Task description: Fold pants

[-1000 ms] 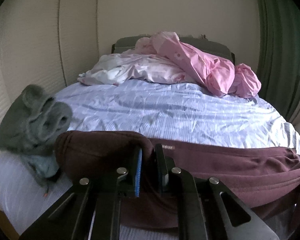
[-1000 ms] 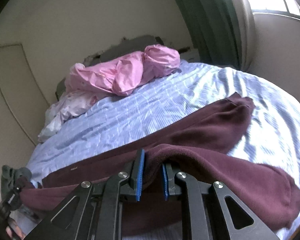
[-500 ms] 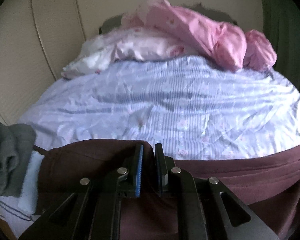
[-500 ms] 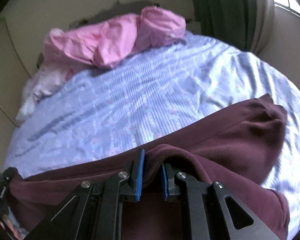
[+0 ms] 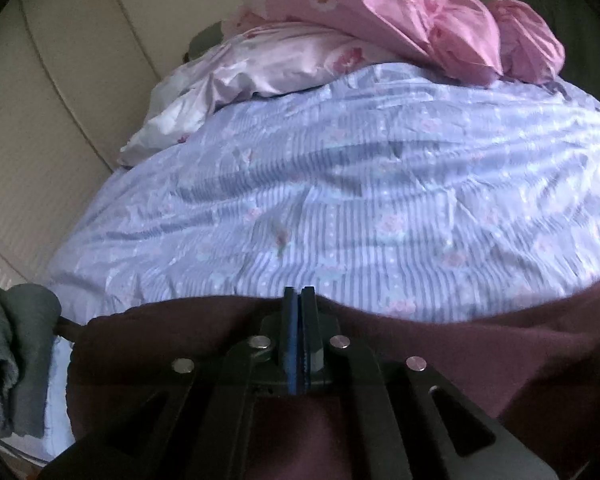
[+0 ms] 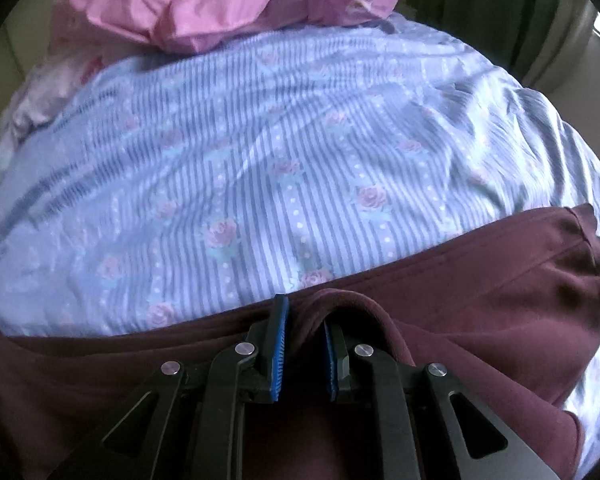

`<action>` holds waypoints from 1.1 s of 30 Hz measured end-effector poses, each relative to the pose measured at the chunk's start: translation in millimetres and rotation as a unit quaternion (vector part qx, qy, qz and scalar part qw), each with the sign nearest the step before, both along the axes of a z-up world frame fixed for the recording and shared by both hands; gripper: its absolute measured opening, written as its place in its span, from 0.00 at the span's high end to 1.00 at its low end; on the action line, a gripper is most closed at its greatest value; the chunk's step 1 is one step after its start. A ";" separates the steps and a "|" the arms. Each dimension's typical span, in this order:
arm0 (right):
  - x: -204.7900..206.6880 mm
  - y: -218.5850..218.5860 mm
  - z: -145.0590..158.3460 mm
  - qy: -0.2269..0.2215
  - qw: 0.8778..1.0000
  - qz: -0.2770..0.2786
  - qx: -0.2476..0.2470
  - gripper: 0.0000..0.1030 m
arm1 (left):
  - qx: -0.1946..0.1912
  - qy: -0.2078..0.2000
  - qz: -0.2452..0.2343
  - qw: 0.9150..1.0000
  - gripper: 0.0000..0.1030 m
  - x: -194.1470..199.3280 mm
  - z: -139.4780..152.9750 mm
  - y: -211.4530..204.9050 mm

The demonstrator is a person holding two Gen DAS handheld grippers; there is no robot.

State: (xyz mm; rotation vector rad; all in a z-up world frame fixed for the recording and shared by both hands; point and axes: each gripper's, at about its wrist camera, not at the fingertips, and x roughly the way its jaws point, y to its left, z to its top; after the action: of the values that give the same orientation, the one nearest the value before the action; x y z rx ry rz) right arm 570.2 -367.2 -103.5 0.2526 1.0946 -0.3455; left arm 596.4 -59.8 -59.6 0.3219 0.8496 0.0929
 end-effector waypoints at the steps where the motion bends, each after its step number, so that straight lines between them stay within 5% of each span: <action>1: 2.2 1.6 -0.6 0.010 1.000 0.005 -0.005 0.83 | -0.002 0.002 0.000 1.000 0.70 -4.7 4.1 1.7; 3: 2.6 5.0 3.9 0.022 0.999 0.021 -0.016 0.82 | -0.006 -0.001 -0.004 1.000 0.54 -12.0 13.0 3.7; 5: -1.0 6.3 11.2 0.025 0.999 0.030 -0.012 0.78 | -0.006 -0.008 -0.014 1.000 0.50 -24.4 27.6 3.3; 7: -7.5 4.1 23.8 0.019 0.999 0.044 0.024 0.58 | -0.009 -0.014 -0.023 1.000 0.48 -35.8 40.0 0.6; 9: -17.0 5.4 39.7 0.010 0.997 0.060 0.042 0.50 | -0.015 -0.023 -0.041 0.999 0.44 -56.5 58.8 -6.8; 15: -76.8 12.6 96.6 -0.022 0.991 0.122 0.044 0.50 | -0.027 -0.033 -0.100 0.994 0.38 -111.1 98.4 -38.9; 19: -126.1 6.0 120.2 -0.047 0.988 0.147 0.000 0.50 | -0.034 -0.028 -0.146 0.988 0.37 -150.6 108.7 -68.4; 33: -272.3 -20.8 99.3 -0.051 0.980 0.180 -0.064 0.50 | -0.084 0.008 -0.261 0.962 0.37 -257.9 64.2 -153.7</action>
State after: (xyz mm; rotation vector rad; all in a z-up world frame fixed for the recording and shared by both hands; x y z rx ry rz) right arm 297.9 -388.0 -4.1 -0.0444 0.9892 -0.0779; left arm 338.4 -213.5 4.6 0.3783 0.7590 -0.4711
